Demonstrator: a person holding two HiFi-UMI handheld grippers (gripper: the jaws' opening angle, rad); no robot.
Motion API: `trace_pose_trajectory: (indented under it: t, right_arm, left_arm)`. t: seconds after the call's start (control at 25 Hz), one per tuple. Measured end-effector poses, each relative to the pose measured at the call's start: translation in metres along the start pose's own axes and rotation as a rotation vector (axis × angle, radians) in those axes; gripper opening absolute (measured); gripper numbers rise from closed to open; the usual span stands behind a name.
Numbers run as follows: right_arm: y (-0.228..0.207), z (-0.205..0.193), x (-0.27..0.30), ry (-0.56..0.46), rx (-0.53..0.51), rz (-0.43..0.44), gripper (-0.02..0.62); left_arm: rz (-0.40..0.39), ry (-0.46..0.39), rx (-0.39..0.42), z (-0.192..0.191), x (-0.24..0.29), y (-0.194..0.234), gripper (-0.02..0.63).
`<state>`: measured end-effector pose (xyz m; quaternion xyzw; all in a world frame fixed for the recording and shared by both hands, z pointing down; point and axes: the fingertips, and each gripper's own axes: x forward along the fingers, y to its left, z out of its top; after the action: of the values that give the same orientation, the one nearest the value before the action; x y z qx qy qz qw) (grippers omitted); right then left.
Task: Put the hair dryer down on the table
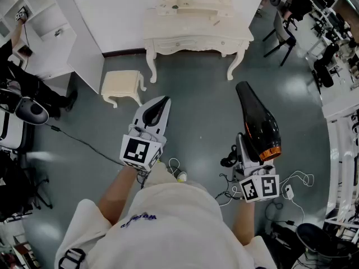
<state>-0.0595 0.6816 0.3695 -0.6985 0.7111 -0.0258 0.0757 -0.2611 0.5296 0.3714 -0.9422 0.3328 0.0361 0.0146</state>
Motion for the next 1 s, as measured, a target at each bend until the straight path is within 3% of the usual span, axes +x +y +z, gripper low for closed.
trace_pose_trajectory:
  t: [0.44,0.68,0.84,1.0]
  right_arm:
    - [0.004,-0.001,0.007,-0.015,0.0,0.0,0.313]
    - [0.002,0.0,0.008,-0.024,-0.024,0.0,0.313]
    - [0.005,-0.004,0.01,-0.011,-0.065,0.01,0.313]
    - [0.006,-0.009,0.002,-0.003,-0.091,0.025,0.313]
  left_arm:
    - [0.003,0.0,-0.008,0.001,-0.012,-0.004,0.009]
    - [0.038,0.006,-0.037,-0.012,-0.027,0.008,0.009]
    - [0.025,-0.005,-0.098,-0.016,-0.033,0.011,0.009]
    - [0.042,0.001,-0.038,-0.014,-0.041,0.008,0.009]
